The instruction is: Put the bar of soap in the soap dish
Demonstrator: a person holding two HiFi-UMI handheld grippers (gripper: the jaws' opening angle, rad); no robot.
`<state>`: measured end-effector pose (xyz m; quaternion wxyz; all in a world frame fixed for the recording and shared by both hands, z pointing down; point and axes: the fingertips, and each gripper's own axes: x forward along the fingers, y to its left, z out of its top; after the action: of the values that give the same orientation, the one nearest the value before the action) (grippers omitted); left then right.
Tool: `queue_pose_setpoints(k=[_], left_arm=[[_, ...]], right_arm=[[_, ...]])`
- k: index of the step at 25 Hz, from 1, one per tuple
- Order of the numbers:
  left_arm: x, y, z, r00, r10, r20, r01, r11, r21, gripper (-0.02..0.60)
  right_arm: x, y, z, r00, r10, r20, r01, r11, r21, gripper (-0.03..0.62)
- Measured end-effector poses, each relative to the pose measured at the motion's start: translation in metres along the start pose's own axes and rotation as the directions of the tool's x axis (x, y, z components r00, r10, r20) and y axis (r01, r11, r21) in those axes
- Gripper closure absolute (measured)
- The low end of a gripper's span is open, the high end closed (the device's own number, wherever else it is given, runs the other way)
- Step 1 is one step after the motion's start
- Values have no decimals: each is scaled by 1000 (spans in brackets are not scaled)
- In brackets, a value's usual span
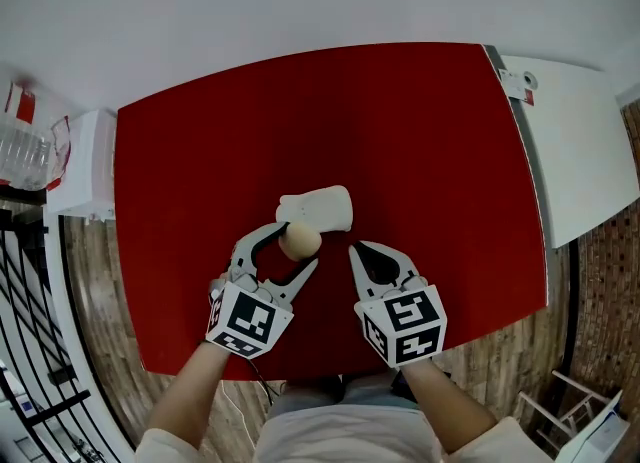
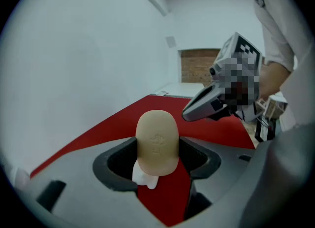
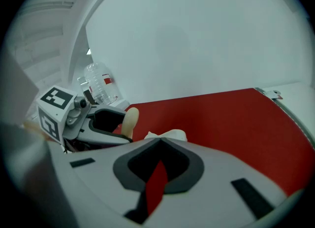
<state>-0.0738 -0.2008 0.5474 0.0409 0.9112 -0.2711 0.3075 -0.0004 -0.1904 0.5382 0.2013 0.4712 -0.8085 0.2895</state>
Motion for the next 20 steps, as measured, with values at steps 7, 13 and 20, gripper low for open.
queue_pose_setpoints(k=[7,13,20], left_arm=[[16,3,0,968,-224,-116,251,902,350,304],[34,17,-10,933,-280,-225,348,860,373,304],[66,15,-27,899,-321,-298,417,836,356,304]], right_arm=[[2,-10,-5,1000,-14,4,13,999,38,589],[5,-15,-13,1000,-17,-1,17,997,70,589],[11,-23,-17,1000,-19,4,18,995,95,589]])
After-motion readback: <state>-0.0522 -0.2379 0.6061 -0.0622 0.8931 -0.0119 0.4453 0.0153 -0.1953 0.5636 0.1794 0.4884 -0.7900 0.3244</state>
